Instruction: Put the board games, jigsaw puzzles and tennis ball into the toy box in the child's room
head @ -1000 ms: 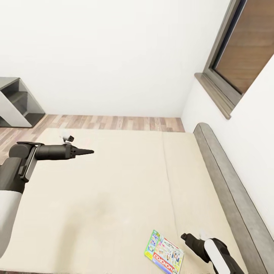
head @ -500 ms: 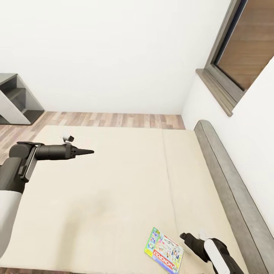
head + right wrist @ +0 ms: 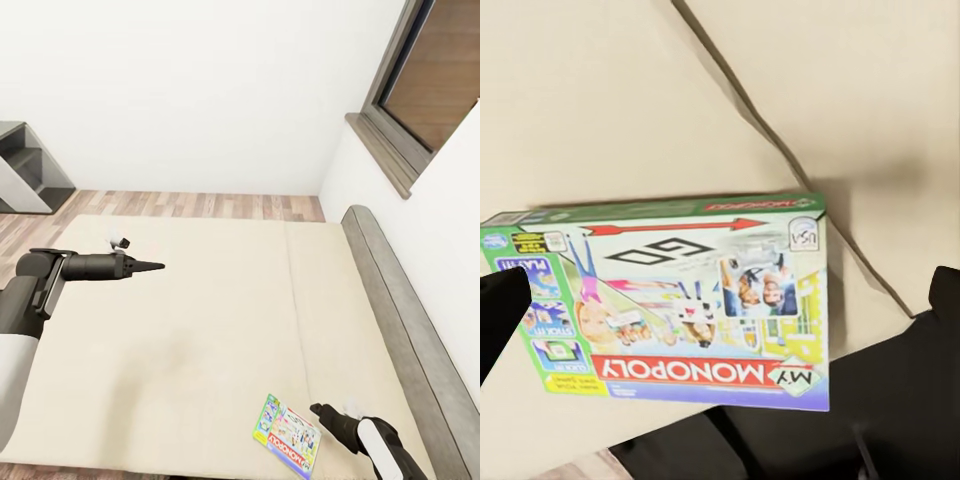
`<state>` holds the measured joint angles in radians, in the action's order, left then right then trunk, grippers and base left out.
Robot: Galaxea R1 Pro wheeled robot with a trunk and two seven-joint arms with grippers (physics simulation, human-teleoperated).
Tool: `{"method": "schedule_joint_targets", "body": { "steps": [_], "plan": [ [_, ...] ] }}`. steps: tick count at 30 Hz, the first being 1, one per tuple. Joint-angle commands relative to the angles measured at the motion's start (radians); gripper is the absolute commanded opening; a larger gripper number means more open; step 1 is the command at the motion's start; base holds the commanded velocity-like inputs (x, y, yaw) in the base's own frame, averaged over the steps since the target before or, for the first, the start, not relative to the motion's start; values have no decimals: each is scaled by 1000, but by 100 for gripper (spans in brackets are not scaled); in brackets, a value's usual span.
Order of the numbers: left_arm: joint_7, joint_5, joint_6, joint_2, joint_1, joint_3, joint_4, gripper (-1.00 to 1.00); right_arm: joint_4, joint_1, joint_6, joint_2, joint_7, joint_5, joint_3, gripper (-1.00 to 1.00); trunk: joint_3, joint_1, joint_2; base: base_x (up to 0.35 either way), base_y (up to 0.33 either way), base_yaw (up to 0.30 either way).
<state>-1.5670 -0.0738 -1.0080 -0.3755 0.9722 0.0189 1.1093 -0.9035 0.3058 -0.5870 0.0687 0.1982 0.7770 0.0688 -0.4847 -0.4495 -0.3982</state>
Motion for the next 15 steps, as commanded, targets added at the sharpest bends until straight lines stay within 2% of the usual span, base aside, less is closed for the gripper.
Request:
{"method": "schedule_joint_targets", "body": {
  "steps": [1, 15],
  "plan": [
    [-4, 0, -11, 0, 1, 0, 0, 100, -2, 1, -4, 0, 7, 10, 0, 100, -3, 0, -2, 0, 0, 0],
    [-4, -1, -11, 0, 0, 0, 0, 100, -2, 0, -4, 0, 4, 10, 0, 100, -26, 0, -2, 0, 0, 0]
  ]
}}
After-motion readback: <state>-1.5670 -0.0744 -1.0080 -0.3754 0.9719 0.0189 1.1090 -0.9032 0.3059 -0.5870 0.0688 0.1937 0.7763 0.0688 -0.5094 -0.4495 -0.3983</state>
